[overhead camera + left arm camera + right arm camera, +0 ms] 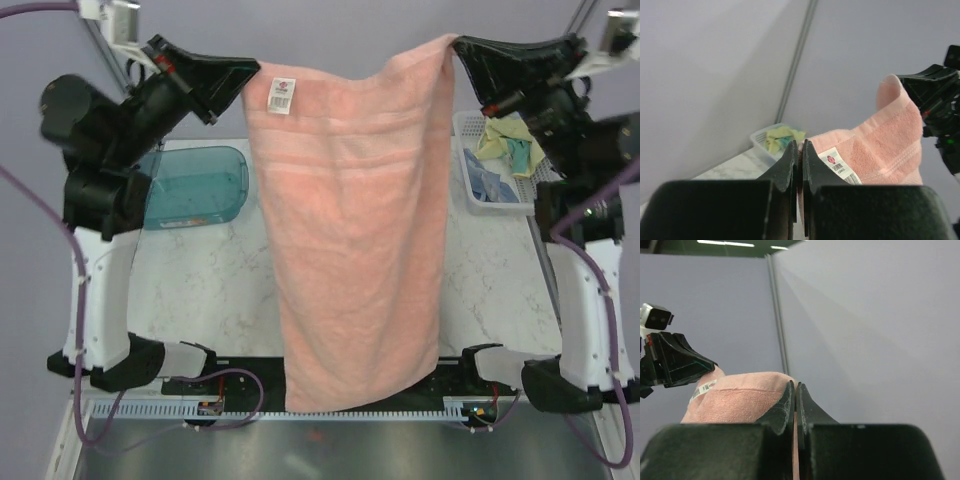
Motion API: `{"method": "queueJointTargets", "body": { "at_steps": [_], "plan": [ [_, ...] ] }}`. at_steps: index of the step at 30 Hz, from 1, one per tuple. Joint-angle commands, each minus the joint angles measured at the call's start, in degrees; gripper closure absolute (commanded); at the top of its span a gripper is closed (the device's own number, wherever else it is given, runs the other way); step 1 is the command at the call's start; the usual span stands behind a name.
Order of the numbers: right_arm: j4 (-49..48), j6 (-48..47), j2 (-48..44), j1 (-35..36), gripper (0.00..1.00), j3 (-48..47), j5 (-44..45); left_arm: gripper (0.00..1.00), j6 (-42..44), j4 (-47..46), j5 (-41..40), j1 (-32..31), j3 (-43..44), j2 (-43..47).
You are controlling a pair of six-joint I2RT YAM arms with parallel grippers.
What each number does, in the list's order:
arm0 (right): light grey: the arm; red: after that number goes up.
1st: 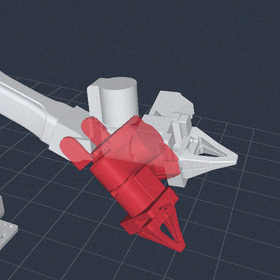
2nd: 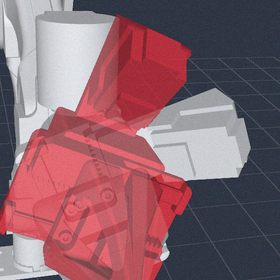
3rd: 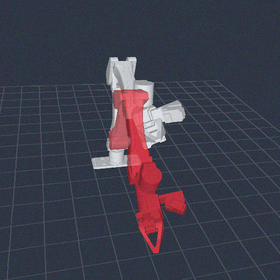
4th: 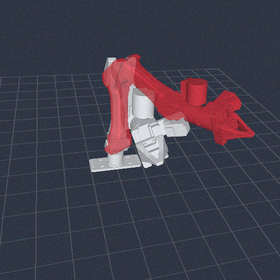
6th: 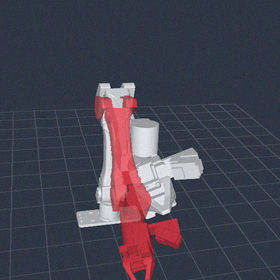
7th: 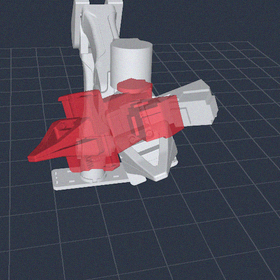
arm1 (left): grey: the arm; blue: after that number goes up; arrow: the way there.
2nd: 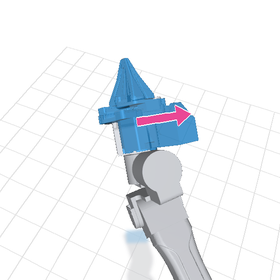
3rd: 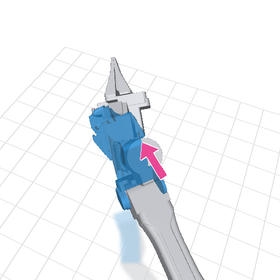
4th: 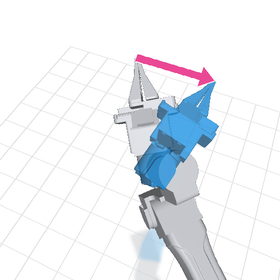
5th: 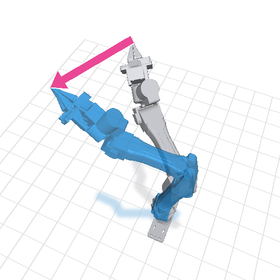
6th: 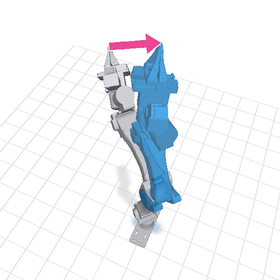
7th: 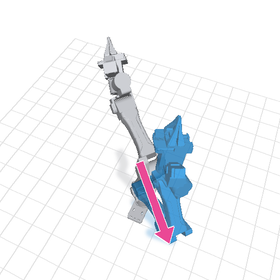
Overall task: Fold and stack the towels
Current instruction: Flatten out the crumpled towel
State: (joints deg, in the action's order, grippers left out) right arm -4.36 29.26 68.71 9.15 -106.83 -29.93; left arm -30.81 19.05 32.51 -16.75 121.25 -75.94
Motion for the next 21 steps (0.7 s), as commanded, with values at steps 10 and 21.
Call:
{"method": "queueJointTargets", "body": {
  "at_steps": [10, 21],
  "plan": [
    [-10.48, -8.51, 31.72, -0.36, 1.0, -6.01, 3.74, 0.98, 15.59, -7.6, -11.94, 2.51, 11.73, -30.74],
    [-23.14, -7.19, 48.97, -2.56, 1.0, -10.25, -1.0, 0.98, 19.64, -17.37, -14.49, 4.36, 9.89, -41.83]
  ]
}}
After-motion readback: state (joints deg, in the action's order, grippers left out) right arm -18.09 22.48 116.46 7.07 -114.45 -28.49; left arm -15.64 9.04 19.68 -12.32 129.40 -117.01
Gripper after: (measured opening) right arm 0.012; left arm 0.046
